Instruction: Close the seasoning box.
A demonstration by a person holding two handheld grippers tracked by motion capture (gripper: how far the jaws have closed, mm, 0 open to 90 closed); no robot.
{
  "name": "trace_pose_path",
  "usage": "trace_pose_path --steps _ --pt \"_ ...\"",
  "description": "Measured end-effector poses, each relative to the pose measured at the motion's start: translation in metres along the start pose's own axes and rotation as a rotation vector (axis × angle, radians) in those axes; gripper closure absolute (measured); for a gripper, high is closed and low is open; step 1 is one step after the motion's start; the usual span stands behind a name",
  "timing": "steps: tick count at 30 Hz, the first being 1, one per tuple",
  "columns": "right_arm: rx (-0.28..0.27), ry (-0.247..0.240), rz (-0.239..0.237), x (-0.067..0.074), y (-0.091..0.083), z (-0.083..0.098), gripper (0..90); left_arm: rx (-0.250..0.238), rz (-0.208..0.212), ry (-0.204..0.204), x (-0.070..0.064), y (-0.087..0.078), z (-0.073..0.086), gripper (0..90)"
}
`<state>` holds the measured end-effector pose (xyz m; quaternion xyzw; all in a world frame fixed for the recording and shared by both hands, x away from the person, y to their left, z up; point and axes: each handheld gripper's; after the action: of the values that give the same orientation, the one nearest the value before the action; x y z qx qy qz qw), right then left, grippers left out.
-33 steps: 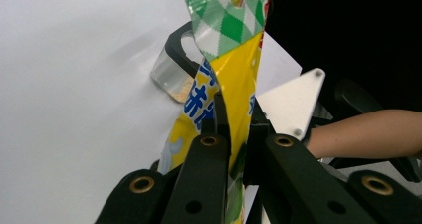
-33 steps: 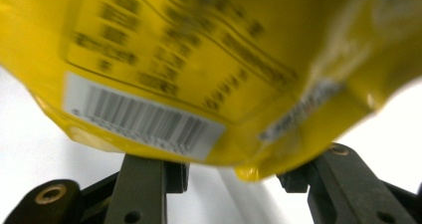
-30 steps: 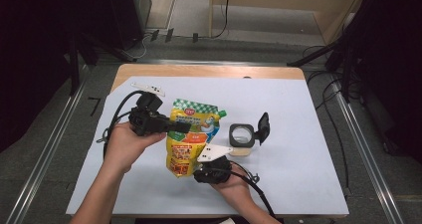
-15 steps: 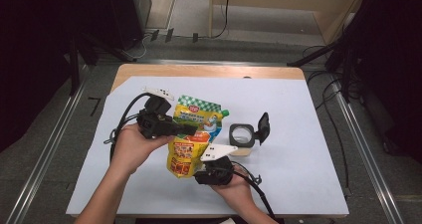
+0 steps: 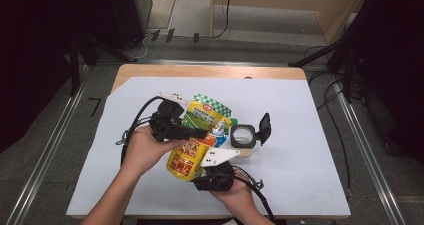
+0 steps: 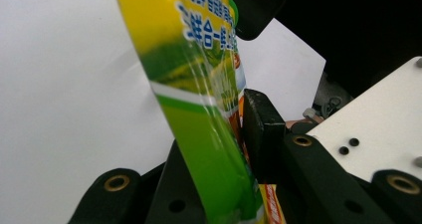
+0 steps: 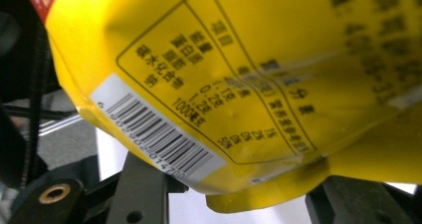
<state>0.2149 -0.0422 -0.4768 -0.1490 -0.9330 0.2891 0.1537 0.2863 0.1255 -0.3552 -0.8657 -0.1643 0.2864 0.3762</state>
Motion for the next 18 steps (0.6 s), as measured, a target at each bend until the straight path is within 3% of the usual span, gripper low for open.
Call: trace_pose_path --steps 4,18 --pt "-0.004 0.017 -0.037 0.003 -0.003 -0.002 59.5 0.010 -0.008 0.029 -0.003 0.006 -0.002 79.5" --pt "0.016 0.012 -0.036 0.009 -0.005 -0.004 60.2 0.087 -0.027 0.015 -0.009 0.028 -0.012 78.4"
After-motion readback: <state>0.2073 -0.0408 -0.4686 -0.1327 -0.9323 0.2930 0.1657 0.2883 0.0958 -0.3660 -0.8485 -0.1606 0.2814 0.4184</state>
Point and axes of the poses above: each handheld gripper's, and its own axes: y roughly forward along the jaws, z roughly out of its underside, x roughly to its left, and after that the axes turned 8 degrees about x, right-handed
